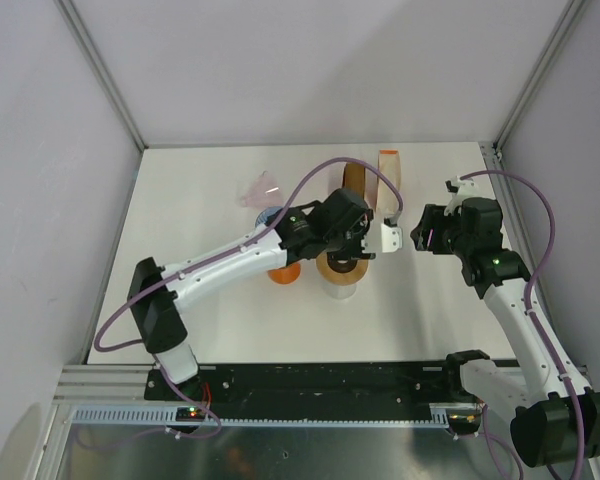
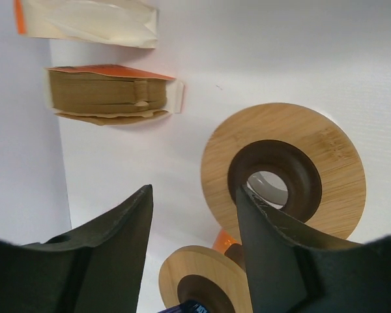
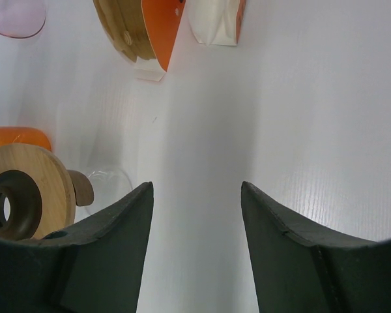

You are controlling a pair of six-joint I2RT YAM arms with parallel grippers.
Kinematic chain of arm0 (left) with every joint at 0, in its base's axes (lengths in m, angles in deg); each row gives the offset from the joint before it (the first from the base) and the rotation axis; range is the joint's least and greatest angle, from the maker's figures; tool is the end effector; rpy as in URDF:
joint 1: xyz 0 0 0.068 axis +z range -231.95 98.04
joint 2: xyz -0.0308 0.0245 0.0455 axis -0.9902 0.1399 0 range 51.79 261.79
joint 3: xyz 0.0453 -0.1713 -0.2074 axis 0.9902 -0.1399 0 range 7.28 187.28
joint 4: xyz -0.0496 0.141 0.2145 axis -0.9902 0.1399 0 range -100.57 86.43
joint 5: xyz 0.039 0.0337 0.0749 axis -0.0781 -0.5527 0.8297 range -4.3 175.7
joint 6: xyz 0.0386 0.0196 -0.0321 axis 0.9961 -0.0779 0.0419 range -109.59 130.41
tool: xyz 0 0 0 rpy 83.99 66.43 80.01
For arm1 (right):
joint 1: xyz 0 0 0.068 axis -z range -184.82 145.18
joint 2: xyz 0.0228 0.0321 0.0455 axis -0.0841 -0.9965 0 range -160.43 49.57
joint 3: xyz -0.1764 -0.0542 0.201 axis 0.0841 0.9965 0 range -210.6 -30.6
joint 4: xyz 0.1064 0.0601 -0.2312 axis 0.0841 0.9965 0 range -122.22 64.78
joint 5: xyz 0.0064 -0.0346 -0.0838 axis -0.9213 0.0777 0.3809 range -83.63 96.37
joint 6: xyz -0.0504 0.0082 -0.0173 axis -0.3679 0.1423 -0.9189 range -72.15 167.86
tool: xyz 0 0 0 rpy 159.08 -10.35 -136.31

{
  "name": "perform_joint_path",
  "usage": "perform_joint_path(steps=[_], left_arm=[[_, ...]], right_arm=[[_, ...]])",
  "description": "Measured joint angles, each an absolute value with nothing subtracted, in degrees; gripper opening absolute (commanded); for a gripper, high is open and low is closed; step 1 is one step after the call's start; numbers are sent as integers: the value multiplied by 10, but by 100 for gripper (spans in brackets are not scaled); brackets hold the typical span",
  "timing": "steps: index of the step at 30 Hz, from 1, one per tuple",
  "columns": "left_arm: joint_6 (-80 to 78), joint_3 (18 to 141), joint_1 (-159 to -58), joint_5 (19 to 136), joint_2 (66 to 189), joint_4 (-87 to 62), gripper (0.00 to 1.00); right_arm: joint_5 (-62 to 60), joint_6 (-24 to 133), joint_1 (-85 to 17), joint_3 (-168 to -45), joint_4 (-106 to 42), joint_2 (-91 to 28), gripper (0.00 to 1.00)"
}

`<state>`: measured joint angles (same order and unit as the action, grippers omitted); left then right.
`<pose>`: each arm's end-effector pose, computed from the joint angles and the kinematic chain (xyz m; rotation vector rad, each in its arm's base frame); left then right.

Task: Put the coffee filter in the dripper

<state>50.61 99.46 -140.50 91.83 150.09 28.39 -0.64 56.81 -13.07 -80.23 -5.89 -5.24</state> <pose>0.2043 -0.3266 0.3307 1.7510 1.5707 -0.0306 0.2077 0.0344 0.3098 -0.0599 2.1307 0.3073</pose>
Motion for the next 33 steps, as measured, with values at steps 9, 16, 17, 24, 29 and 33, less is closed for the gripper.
perform_joint_path(steps=[9,16,17,24,29,33], left_arm=[[416,1107,-1361,904,1487,295,60],[278,1242,-1187,896,1506,270,67],[262,1249,-1164,896,1510,267,68],[196,1251,-1061,902,1572,263,72],[188,1251,-1023,906,1637,259,74],[189,1251,-1002,918,1686,254,74]], right_arm=[[-11,568,-131,-802,-59,-53,62],[-13,568,-131,-802,-59,-59,62],[-13,568,-131,-802,-59,-61,62],[-16,566,-131,-802,-59,-74,62],[-16,566,-131,-802,-59,-87,65],[-16,564,-131,-802,-60,-99,68]])
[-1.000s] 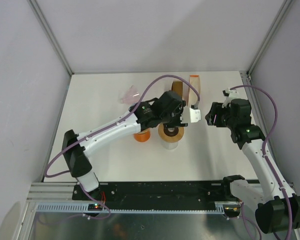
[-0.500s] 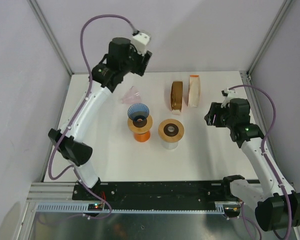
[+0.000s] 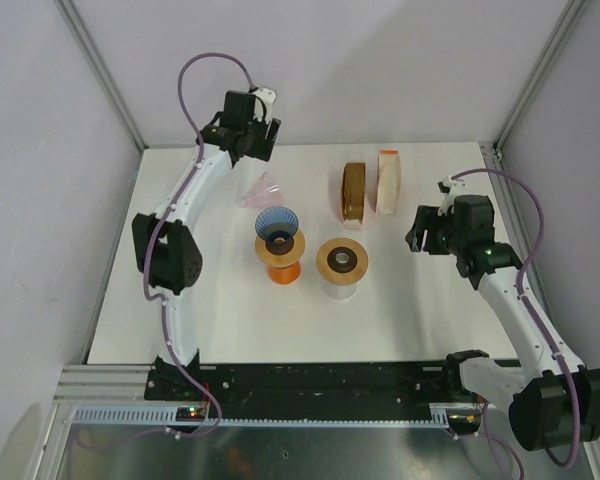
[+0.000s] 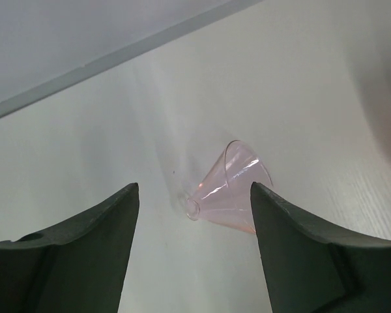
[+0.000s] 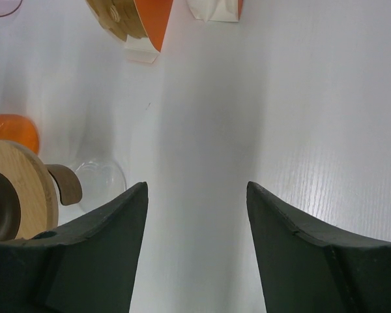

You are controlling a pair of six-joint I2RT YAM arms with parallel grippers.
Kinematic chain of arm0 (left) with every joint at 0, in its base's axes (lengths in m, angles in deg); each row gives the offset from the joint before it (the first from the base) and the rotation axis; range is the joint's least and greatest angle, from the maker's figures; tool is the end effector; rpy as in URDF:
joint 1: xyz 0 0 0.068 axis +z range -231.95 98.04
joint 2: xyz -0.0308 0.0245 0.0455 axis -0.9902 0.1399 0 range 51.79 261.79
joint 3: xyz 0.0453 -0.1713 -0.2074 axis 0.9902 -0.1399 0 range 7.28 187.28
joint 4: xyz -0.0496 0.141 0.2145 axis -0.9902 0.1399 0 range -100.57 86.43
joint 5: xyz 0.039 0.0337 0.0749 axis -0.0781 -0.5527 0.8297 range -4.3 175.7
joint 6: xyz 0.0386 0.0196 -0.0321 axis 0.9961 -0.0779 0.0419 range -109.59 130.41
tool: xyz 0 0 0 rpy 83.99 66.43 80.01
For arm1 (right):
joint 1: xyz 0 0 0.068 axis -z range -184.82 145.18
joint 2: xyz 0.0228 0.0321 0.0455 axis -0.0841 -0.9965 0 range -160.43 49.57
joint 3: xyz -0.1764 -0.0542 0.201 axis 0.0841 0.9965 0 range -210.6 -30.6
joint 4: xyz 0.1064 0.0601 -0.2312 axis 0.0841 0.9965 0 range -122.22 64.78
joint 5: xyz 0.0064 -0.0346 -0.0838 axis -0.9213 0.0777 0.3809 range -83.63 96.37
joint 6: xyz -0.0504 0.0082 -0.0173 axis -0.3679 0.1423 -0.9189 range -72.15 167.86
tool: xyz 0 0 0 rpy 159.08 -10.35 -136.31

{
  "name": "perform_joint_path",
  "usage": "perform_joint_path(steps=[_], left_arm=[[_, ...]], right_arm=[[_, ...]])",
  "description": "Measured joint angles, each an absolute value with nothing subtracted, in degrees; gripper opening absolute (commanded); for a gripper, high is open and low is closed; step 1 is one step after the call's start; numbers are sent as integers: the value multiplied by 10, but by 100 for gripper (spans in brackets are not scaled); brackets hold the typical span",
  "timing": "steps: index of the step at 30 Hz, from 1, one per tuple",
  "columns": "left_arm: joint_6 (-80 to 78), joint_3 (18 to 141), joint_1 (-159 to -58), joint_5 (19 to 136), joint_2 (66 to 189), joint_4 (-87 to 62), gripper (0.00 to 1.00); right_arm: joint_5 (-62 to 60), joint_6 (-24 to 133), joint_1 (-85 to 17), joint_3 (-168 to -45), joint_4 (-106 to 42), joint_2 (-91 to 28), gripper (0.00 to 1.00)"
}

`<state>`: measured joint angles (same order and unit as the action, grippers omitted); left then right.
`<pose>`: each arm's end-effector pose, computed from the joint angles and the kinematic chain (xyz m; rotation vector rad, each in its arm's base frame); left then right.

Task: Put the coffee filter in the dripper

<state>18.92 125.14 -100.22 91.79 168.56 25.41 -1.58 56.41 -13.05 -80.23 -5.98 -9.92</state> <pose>0.4498 -0.1444 0.3512 0.4450 2.1300 0.0188 0.2229 0.0371 0.2938 -0.0718 2.2107 0.3159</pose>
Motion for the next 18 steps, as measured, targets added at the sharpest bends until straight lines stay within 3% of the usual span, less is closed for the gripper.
perform_joint_path(steps=[12,18], left_arm=[[199,1251,-989,926,1794,246,68],[210,1247,-988,927,1797,244,53]], right_arm=[[-10,560,-131,-802,-60,-112,76],[-5,558,-131,-802,-60,-120,77]])
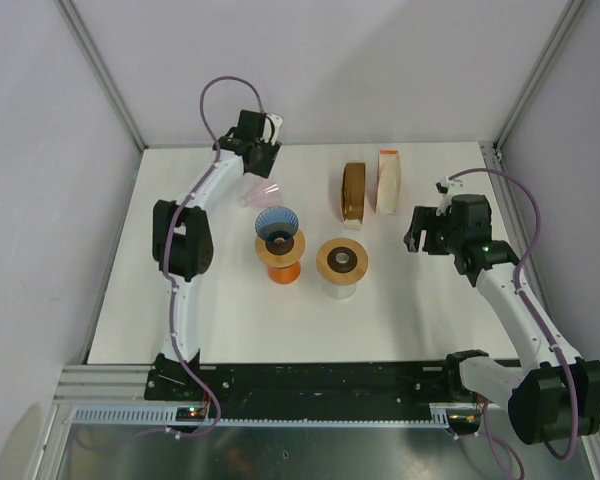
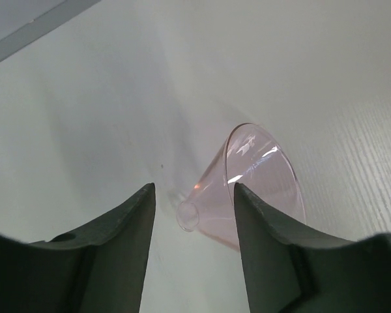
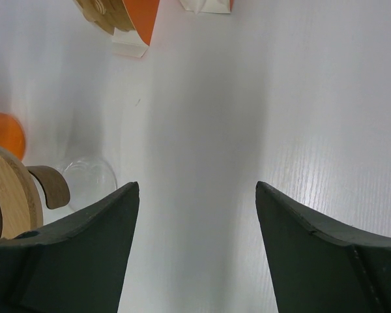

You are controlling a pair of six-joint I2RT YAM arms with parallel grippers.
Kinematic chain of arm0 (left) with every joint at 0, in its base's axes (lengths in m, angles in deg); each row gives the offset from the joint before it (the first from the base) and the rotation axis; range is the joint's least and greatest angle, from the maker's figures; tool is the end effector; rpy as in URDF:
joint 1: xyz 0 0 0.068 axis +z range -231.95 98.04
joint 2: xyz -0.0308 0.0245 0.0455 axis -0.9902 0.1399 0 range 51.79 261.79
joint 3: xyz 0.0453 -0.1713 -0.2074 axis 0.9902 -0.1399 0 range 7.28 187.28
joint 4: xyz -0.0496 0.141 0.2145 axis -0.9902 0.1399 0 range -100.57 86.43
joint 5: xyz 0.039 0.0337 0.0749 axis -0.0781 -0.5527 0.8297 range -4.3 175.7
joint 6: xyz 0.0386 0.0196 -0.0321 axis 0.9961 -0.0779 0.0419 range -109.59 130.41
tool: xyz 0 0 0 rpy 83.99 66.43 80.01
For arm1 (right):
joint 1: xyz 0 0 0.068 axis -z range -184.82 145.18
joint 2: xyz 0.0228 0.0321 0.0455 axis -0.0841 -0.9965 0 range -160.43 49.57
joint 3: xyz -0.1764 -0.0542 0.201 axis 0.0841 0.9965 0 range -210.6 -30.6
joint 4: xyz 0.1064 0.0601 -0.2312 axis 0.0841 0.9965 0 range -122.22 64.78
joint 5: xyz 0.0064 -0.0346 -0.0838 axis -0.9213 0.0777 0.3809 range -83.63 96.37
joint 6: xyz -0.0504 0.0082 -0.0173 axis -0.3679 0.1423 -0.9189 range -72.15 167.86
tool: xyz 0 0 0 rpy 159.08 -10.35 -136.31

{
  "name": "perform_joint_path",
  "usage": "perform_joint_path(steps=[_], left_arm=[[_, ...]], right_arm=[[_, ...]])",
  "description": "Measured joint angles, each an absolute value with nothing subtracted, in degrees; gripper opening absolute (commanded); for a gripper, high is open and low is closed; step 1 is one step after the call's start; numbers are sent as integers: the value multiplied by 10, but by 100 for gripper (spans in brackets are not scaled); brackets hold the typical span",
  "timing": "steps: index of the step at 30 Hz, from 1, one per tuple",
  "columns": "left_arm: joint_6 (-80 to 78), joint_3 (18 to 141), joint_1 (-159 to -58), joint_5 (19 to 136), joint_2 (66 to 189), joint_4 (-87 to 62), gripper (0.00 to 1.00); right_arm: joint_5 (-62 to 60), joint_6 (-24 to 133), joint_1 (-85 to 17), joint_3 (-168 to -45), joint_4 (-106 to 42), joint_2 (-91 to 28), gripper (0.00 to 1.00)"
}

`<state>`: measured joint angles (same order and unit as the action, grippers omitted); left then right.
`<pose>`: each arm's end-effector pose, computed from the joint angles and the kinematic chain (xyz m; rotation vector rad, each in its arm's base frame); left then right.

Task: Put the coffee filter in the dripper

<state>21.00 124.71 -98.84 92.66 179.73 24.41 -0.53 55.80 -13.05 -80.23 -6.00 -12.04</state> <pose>0.4899 -0.1441 0.2579 0.5032 2.3050 0.0902 0.2296 0.0374 0.2861 -0.0713 2.2464 0.2874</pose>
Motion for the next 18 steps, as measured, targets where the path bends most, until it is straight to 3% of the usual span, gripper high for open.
perform_joint_path(steps=[4,18], left_arm=[[220,1240,-988,933,1800,242,45],[239,1185,-988,935,1802,238,44]], right_arm=[[-5,558,-131,-802,-60,-120,77],[-5,558,-131,-802,-60,-120,77]])
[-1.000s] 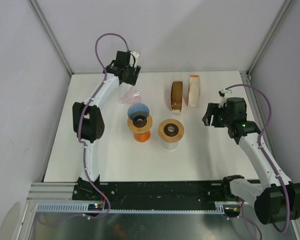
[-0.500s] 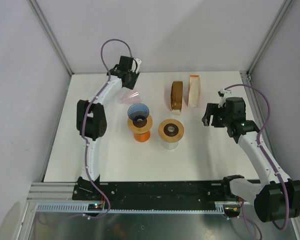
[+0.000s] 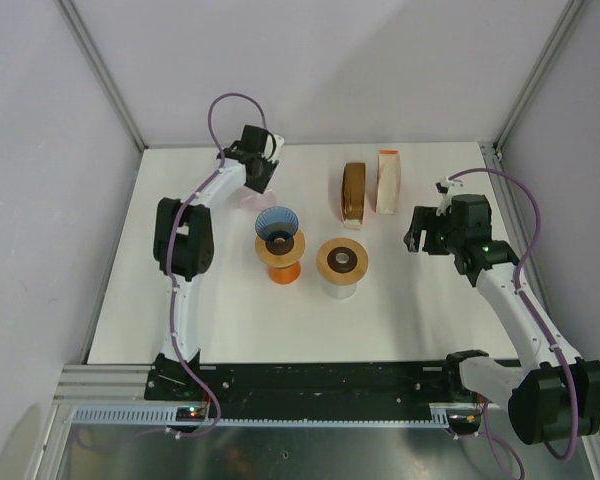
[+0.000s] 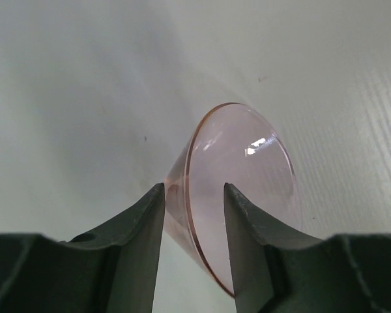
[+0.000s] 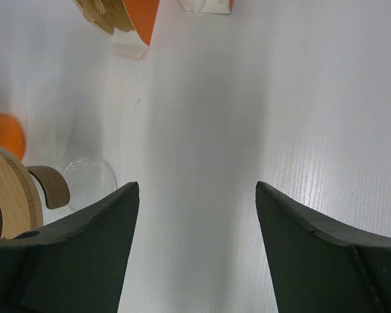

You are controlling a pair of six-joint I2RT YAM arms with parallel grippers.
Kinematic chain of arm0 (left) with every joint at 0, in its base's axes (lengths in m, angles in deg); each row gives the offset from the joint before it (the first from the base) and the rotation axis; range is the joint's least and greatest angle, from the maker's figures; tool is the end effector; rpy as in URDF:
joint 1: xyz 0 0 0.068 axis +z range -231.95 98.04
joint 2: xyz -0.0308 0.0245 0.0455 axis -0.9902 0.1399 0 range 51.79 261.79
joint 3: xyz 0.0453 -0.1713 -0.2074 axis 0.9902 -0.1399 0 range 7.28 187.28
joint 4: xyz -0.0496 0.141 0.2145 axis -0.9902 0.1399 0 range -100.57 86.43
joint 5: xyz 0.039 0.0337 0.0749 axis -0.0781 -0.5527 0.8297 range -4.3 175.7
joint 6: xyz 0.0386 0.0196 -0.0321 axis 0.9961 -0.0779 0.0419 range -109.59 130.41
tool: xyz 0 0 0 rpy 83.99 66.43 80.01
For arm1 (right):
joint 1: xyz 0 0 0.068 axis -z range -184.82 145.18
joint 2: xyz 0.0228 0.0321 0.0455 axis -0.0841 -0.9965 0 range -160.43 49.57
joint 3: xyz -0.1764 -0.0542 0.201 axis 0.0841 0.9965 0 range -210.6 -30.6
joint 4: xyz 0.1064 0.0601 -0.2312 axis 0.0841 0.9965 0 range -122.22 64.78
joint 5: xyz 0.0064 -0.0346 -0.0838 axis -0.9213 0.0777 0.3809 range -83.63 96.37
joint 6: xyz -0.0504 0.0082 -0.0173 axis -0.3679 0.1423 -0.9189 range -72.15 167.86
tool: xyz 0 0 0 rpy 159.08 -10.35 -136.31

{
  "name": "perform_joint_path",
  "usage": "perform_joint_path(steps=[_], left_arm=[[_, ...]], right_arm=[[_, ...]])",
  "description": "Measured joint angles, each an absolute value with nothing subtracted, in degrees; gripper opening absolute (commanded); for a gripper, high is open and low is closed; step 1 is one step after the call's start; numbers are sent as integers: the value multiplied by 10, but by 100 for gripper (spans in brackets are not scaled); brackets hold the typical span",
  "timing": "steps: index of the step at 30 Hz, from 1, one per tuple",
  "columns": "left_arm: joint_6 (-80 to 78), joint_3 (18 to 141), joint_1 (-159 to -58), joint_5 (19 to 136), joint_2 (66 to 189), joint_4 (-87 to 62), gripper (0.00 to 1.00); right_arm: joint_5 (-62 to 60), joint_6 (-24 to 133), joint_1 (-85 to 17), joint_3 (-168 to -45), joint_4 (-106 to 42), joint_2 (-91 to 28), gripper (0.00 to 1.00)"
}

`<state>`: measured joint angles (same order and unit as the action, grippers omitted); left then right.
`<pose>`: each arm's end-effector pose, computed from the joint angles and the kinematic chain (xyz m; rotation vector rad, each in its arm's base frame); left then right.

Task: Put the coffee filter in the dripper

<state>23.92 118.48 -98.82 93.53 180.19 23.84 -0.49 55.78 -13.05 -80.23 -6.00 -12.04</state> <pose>0.4833 -0.1414 0.2195 0.5892 2.3940 0.1435 0.2296 0.0374 0.2861 -0.0713 2.2463 0.2865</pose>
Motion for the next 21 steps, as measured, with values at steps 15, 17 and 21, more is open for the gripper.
perform_joint_path(steps=[15,17,21], left_arm=[[274,1145,-995,1005,1791,238,0],[275,1142,-996,1006,1788,238,0],[275,1139,-997,1006,1781,241,0]], right_arm=[[-6,558,-131,-802,-60,-120,77],[-6,558,-131,-802,-60,-120,77],[-6,558,-131,-802,-60,-120,77]])
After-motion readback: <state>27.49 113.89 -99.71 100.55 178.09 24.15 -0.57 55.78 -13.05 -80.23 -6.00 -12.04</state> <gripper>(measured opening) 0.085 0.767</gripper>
